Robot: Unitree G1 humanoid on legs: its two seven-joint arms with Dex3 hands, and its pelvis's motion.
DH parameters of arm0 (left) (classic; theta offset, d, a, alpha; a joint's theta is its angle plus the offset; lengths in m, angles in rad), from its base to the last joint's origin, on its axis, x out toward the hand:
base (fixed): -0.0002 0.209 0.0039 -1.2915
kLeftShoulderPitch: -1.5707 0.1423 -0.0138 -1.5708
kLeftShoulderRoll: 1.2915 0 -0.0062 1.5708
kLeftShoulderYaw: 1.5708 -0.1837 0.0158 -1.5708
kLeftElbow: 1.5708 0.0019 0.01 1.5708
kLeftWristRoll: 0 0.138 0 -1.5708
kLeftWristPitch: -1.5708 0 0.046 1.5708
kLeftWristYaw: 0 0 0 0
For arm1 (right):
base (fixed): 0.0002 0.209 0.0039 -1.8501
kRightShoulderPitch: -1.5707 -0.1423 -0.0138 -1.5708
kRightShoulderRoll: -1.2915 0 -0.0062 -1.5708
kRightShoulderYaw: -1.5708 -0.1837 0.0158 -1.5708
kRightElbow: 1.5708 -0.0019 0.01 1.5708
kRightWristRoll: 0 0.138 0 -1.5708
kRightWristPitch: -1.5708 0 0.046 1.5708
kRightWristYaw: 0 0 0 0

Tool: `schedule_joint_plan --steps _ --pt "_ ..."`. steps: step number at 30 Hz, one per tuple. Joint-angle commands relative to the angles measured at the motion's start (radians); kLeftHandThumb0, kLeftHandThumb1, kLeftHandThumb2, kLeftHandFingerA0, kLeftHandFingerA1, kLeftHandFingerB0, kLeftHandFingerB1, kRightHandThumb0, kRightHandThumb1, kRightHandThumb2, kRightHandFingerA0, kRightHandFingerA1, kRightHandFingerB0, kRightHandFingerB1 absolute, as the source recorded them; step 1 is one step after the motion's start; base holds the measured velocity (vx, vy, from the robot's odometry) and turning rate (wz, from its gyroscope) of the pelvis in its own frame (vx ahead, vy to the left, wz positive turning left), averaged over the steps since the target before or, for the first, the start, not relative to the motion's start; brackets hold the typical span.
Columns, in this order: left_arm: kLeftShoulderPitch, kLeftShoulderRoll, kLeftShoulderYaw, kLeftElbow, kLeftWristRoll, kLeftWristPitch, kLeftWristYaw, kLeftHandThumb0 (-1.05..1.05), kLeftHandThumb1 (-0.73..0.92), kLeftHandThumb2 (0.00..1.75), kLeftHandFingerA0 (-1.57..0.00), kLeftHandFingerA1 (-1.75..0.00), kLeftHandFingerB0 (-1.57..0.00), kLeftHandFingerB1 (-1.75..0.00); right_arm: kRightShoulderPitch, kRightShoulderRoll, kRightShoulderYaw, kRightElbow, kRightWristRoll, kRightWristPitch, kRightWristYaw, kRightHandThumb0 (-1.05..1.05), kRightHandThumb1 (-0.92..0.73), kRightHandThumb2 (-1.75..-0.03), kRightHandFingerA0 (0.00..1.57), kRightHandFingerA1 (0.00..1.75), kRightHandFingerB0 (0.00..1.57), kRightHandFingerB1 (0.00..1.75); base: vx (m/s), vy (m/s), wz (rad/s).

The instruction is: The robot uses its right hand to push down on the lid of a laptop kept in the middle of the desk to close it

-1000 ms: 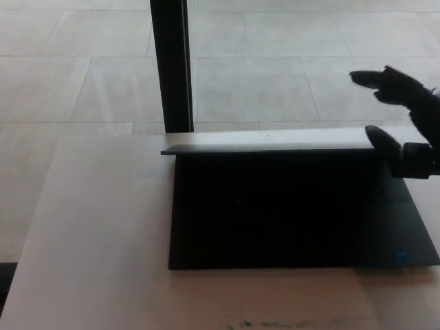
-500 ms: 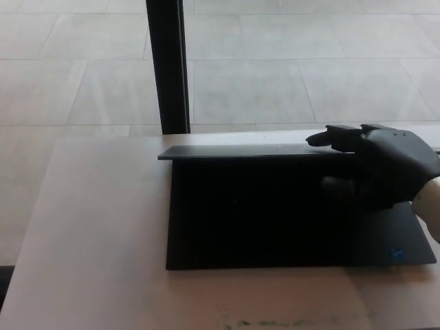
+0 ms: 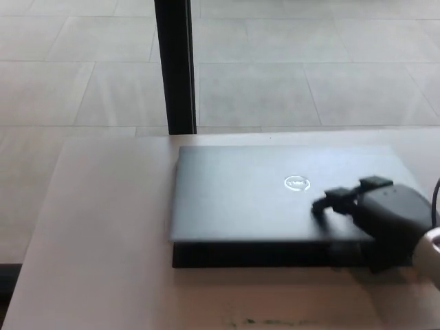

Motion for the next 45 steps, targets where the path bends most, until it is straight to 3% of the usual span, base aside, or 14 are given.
schedule_joint_plan --steps 1,3,4,8,9,16,17,26,28,32,33,34,41,45 --pt "-0.004 0.031 -0.005 0.0 -0.016 -0.027 -0.004 -0.83 0.92 0.68 -0.43 -0.46 -0.3 -0.33 0.156 -0.001 0.036 0.054 -0.089 -0.007 0.017 -0.9 -0.92 -0.8 0.39 0.56 0.38 0.43 0.0 0.0 0.0" --pt "-0.002 0.03 -0.008 -0.008 -0.013 -0.024 0.004 -0.83 0.92 0.68 -0.43 -0.44 -0.29 -0.32 0.189 0.007 0.039 0.053 -0.099 -0.005 0.004 -0.9 -0.92 -0.8 0.41 0.59 0.39 0.42 0.0 0.0 0.0" --pt "-0.002 0.03 -0.007 -0.007 -0.015 -0.025 0.002 -0.83 0.92 0.68 -0.43 -0.46 -0.32 -0.33 0.206 0.011 0.037 0.049 -0.097 -0.004 -0.001 -0.96 -0.8 -0.95 0.41 0.62 0.38 0.48 0.0 0.0 0.0" --pt "-0.005 0.03 0.001 0.001 -0.027 -0.029 -0.009 -0.83 0.92 0.68 -0.42 -0.47 -0.31 -0.33 0.251 0.019 0.028 0.046 -0.09 -0.022 -0.034 -0.9 -0.92 -0.78 0.44 0.62 0.43 0.44 0.0 0.0 0.0" --pt "-0.001 0.033 0.004 0.007 -0.03 -0.029 -0.009 -0.83 0.92 0.68 -0.41 -0.45 -0.29 -0.32 0.246 0.027 0.032 0.057 -0.094 -0.02 -0.028 -0.95 -0.8 -0.93 0.43 0.64 0.39 0.48 0.0 0.0 0.0" --pt "0.007 0.035 -0.007 -0.008 -0.024 -0.029 0.004 -0.82 0.92 0.69 -0.42 -0.46 -0.3 -0.33 0.239 0.04 0.012 0.096 -0.097 -0.034 -0.055 -0.95 -0.8 -0.95 0.44 0.66 0.38 0.49 0.0 0.0 0.0" --pt "0.007 0.036 -0.006 -0.003 -0.027 -0.032 0.0 -0.83 0.92 0.68 -0.41 -0.45 -0.29 -0.33 0.236 0.042 0.005 0.098 -0.093 -0.033 -0.051 -0.89 -0.92 -0.79 0.41 0.61 0.4 0.44 0.0 0.0 0.0" --pt "0.024 0.038 -0.002 -0.012 -0.034 -0.035 -0.001 -0.81 0.92 0.68 -0.44 -0.46 -0.31 -0.33 0.187 -0.007 -0.111 0.016 -0.006 -0.028 0.066 -0.87 -0.92 -0.78 0.37 0.52 0.37 0.4 0.0 0.0 0.0" --pt "0.02 0.039 -0.006 -0.012 -0.03 -0.033 0.004 -0.82 0.92 0.68 -0.43 -0.46 -0.3 -0.33 0.196 -0.023 -0.19 -0.03 0.077 -0.03 0.097 -0.9 -0.82 -0.86 0.37 0.56 0.34 0.44 0.0 0.0 0.0" --pt "0.021 0.044 0.002 -0.003 -0.037 -0.03 -0.002 -0.84 0.91 0.68 -0.43 -0.47 -0.3 -0.33 0.191 -0.071 -0.403 -0.124 0.259 -0.039 0.15 -0.91 -0.92 -0.8 0.43 0.55 0.4 0.38 0.0 0.0 0.0" --pt "0.024 0.043 0.004 -0.012 -0.04 -0.024 -0.001 -0.82 0.91 0.68 -0.42 -0.46 -0.3 -0.33 0.188 -0.072 -0.427 -0.121 0.282 -0.054 0.15 -0.91 -0.79 -0.92 0.46 0.57 0.41 0.45 0.0 0.0 0.0" --pt "0.029 0.042 0.004 -0.022 -0.041 -0.019 0.0 -0.82 0.92 0.68 -0.43 -0.46 -0.3 -0.33 0.186 -0.07 -0.483 -0.114 0.345 -0.088 0.157 -0.81 -0.92 -0.68 0.51 0.55 0.48 0.42 0.0 0.0 0.0" --pt "0.019 0.052 -0.001 0.017 -0.034 -0.036 -0.018 -0.83 0.91 0.68 -0.43 -0.47 -0.29 -0.33 0.23 -0.13 -0.882 -0.224 0.694 0.034 0.296 -0.73 -0.91 -0.68 0.45 0.45 0.46 0.38 0.0 0.0 0.0" --pt "0.024 0.045 -0.002 0.002 -0.034 -0.033 -0.012 -0.82 0.92 0.68 -0.43 -0.45 -0.29 -0.32 0.278 -0.147 -1.083 -0.197 0.713 0.037 0.208 -0.75 -0.92 -0.7 0.49 0.47 0.48 0.38 0.0 0.0 0.0"
